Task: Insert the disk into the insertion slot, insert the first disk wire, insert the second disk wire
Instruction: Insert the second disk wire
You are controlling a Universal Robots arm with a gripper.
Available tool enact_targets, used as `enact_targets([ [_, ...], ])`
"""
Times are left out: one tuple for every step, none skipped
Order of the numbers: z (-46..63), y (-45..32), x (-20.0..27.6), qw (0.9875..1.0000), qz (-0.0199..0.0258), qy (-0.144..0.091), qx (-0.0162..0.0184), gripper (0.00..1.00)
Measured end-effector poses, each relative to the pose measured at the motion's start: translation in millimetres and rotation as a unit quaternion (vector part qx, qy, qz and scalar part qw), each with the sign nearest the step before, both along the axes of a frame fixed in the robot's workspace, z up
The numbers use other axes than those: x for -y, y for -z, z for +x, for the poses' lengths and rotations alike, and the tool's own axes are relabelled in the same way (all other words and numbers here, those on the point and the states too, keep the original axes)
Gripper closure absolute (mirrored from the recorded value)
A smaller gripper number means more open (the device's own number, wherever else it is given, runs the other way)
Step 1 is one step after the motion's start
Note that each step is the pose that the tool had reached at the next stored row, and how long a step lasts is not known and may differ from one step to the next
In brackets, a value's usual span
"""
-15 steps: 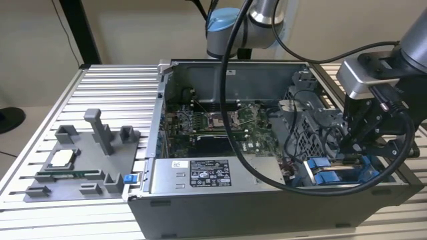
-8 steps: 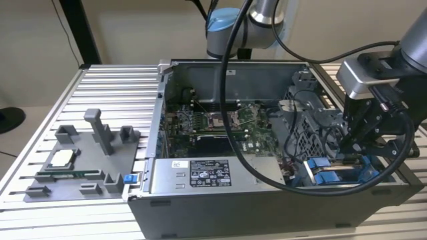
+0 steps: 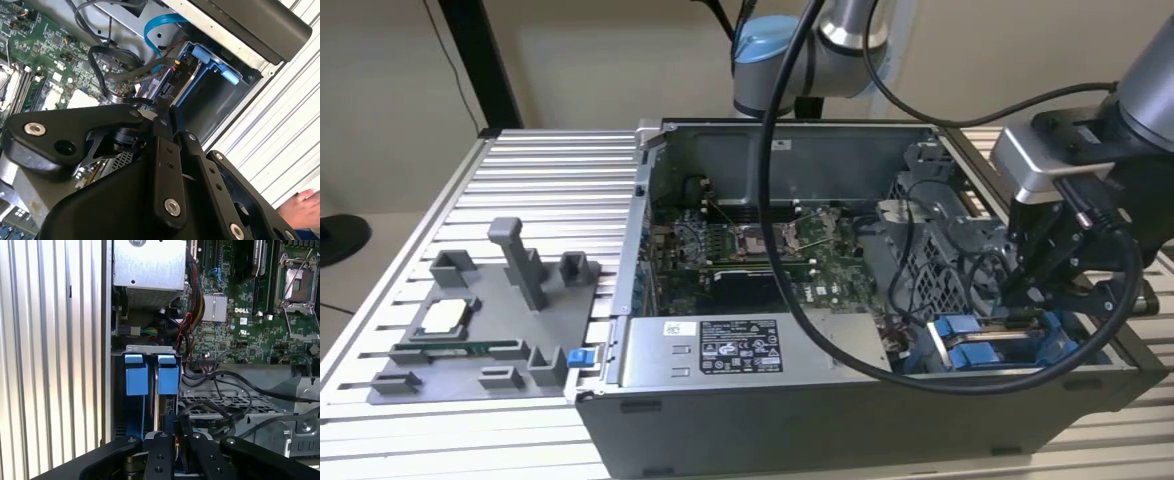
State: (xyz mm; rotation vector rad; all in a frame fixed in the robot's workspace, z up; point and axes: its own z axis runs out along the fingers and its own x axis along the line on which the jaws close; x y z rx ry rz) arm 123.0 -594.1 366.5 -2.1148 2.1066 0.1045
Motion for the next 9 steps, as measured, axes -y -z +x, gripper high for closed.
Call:
enact_targets([
  [-0.4, 0.7, 0.0, 1.0, 0.0002, -0.001, 0.0024, 1.0],
  [-0.7, 2.2, 0.0, 1.0, 0.0005, -0.002, 0.0041, 1.0],
  [-1.0, 3.8, 0.1, 1.0, 0.0005, -0.003, 0.0055, 1.0],
  [-1.0, 5.1, 0.1, 1.0, 0.0005, -0.004, 0.0074, 1.0],
  [-1.1, 6.5, 0.0, 0.9999, 0.0005, -0.006, 0.0092, 1.0],
  [-1.0, 8.0, 0.1, 0.9999, 0.0005, -0.007, 0.0105, 1.0],
  [-1.0, 9.3, 0.0, 0.9999, 0.0006, -0.008, 0.0115, 1.0],
  [-1.0, 10.2, 0.0, 0.9999, 0.0006, -0.009, 0.0121, 1.0],
  [-1.1, 10.7, 0.0, 0.9999, 0.0005, -0.01, 0.0124, 1.0],
])
